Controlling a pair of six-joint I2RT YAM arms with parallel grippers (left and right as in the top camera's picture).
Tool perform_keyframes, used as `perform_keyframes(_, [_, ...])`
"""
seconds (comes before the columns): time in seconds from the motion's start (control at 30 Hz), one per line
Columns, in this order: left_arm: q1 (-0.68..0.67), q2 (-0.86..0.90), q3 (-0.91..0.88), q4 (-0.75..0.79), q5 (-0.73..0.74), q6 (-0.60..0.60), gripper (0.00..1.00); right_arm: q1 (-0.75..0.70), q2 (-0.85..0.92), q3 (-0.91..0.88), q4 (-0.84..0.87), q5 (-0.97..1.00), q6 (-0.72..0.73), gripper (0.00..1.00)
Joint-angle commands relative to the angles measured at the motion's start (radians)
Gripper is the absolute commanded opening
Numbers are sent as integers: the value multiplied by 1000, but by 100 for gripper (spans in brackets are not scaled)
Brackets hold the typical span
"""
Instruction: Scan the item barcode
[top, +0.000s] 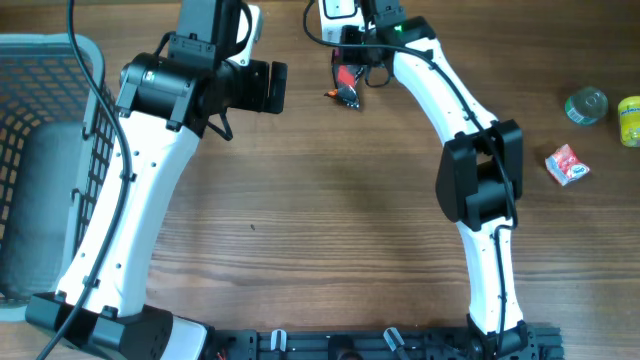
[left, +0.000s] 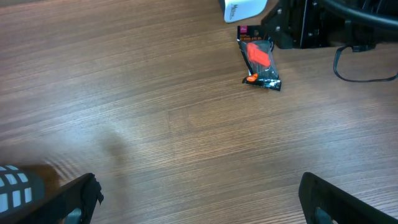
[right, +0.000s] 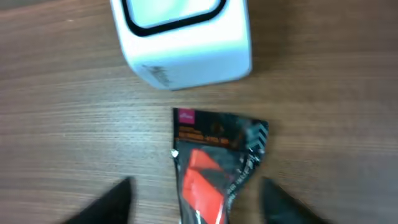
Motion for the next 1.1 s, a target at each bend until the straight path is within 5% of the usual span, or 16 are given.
perform_keyframes(0.0, [1, -13, 5, 2, -14, -13, 100, -2, -26, -2, -45, 82, 34, 89])
perform_keyframes(0.07, [1, -13, 5, 2, -14, -14, 100, -2, -26, -2, -91, 103, 45, 100])
perform_keyframes(0.5, [1, -23, 5, 3, -24, -59, 100, 10, -11, -2, -105, 54, 185, 100])
perform_keyframes(1.07, [1, -322, 5, 3, -366, -115, 100, 30, 72, -2, -76, -7, 196, 99])
